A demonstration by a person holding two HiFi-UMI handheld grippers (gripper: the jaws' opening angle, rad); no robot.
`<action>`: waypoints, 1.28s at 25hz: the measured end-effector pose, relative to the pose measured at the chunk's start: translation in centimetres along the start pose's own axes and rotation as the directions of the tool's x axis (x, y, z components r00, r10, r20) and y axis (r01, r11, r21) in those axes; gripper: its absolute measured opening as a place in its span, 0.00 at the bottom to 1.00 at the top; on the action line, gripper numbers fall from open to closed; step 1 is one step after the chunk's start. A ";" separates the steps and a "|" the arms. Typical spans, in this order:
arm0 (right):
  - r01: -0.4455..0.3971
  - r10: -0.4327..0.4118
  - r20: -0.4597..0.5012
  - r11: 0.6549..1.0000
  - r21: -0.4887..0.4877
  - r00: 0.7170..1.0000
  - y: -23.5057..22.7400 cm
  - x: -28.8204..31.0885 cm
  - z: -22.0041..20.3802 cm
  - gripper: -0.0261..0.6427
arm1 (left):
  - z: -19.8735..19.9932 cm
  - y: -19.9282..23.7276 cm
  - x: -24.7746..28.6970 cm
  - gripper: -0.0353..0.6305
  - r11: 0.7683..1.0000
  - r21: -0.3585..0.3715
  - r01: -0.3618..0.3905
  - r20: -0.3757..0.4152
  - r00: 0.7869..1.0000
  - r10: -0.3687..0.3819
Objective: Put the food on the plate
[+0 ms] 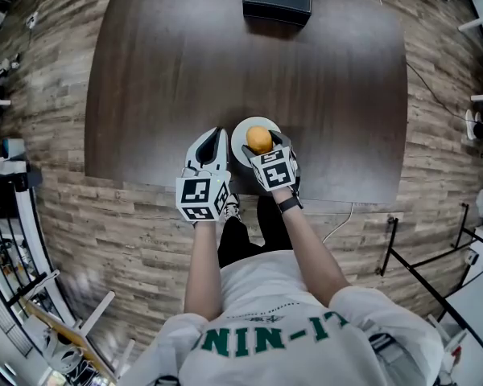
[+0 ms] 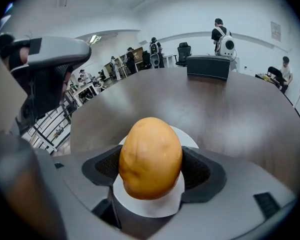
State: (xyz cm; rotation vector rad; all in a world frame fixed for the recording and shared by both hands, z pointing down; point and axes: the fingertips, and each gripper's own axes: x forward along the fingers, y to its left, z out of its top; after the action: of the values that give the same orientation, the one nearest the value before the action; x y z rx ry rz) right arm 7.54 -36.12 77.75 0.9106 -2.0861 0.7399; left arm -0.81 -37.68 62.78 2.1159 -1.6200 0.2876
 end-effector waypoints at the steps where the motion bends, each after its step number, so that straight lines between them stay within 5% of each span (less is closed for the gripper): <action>1: -0.001 0.001 -0.002 1.000 -0.002 1.000 0.0 0.2 -0.1 0.58 | -0.1 0.0 -0.1 0.07 1.000 -0.003 -0.001 0.000 1.000 0.001; 8: 0.007 -0.007 -0.014 1.000 0.011 1.000 -0.3 0.7 -1.0 0.58 | -0.9 0.8 -0.7 0.07 1.000 -0.030 -0.008 0.003 1.000 0.008; 11: -0.007 0.007 0.012 1.000 0.028 1.000 -0.2 0.5 -0.8 0.72 | -0.7 0.8 -1.0 0.07 1.000 -0.029 -0.006 0.009 1.000 0.006; 20: 0.038 -0.045 0.100 0.997 0.067 0.994 -0.4 -2.5 0.9 0.76 | 0.6 0.2 -2.1 0.07 1.000 0.012 0.010 0.023 1.000 -0.010; 32: 0.089 -0.125 0.259 0.985 0.147 0.958 -2.2 -10.3 4.0 0.58 | 4.6 -1.8 -4.4 0.07 0.995 0.081 0.051 0.076 0.995 -0.057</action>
State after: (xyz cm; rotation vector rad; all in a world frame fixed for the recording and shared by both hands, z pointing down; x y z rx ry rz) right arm 12.63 -36.56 67.71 1.2486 -2.2179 0.7394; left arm -0.86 -35.74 56.49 2.2526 -1.6165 0.2585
